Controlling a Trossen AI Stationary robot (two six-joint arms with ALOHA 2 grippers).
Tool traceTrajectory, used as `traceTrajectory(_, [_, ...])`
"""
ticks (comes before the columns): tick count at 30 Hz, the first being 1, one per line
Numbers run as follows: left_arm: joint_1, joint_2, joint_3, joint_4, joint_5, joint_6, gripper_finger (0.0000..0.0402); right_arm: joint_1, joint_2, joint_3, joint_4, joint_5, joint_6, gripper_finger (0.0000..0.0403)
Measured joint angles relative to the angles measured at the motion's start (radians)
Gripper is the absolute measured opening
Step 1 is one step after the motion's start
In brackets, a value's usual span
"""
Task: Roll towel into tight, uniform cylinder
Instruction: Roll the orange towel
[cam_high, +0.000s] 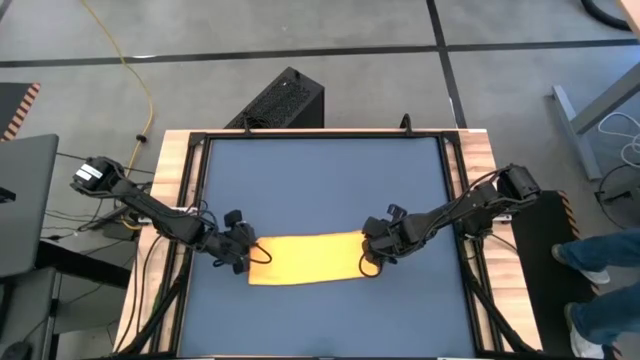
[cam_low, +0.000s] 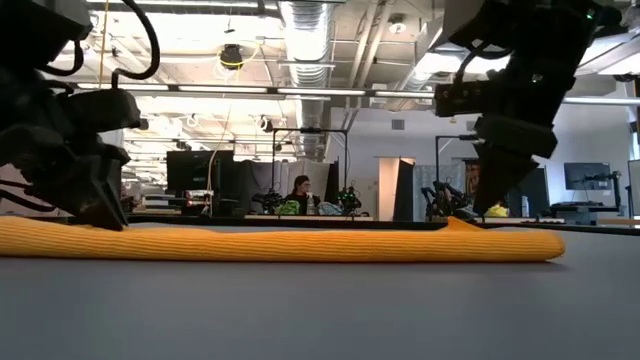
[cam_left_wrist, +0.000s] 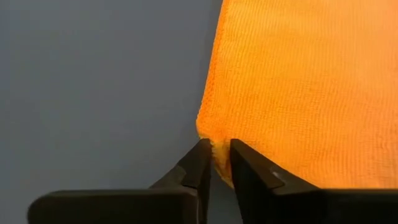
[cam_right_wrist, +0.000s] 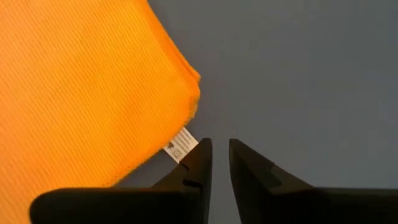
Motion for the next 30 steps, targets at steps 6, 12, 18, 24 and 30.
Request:
traceTrajectory(6, [0.000,0.000,0.150,-0.249,-0.035,0.019,0.0068,0.003,0.000,0.000,0.031,0.000,-0.073,0.0084])
traceTrajectory(12, [0.000,0.000,0.271,-0.285,-0.043,0.100,0.0068,0.037,-0.010,0.000,0.153,-0.002,-0.159,0.0082])
traceTrajectory(18, [-0.007,0.000,0.306,-0.286,-0.038,0.105,0.0068,0.053,-0.007,0.000,0.256,-0.044,-0.217,0.0077])
traceTrajectory(24, [-0.056,0.037,0.277,-0.132,0.018,0.092,0.0068,0.017,0.062,0.000,0.267,-0.085,-0.257,0.0071])
traceTrajectory(30, [-0.095,0.192,0.245,0.038,0.175,0.103,0.0068,-0.025,0.134,0.001,0.258,-0.117,-0.279,0.0071])
